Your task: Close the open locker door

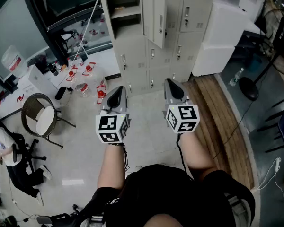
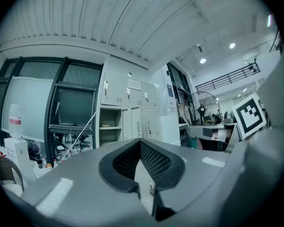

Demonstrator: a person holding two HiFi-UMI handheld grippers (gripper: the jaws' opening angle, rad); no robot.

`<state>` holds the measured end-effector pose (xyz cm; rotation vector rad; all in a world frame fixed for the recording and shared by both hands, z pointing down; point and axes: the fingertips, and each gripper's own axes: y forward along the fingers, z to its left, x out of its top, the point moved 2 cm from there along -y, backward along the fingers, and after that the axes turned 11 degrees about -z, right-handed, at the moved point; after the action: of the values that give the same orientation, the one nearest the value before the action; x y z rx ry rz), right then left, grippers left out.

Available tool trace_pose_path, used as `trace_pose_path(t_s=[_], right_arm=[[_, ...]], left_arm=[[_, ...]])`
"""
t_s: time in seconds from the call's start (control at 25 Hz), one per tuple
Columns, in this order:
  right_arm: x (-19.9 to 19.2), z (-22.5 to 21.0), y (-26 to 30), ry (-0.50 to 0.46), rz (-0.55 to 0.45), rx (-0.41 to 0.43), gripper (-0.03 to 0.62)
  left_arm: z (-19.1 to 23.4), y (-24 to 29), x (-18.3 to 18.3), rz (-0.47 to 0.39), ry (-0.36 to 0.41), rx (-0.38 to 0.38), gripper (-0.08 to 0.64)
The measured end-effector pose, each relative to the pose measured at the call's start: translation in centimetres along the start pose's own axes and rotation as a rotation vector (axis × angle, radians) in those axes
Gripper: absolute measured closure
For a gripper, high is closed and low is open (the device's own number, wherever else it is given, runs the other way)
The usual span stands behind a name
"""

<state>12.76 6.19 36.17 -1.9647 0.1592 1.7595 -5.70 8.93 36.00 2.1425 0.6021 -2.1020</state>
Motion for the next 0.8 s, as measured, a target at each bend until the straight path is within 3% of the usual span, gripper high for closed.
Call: trace_pose_path(t_s=[0.8], right_arm=[[-1.7, 7.1, 2.4, -0.036, 0.008, -0.071, 0.581]], left_arm=[[7.0, -1.9, -1.0, 0.003, -0.018, -0.078, 0.56]])
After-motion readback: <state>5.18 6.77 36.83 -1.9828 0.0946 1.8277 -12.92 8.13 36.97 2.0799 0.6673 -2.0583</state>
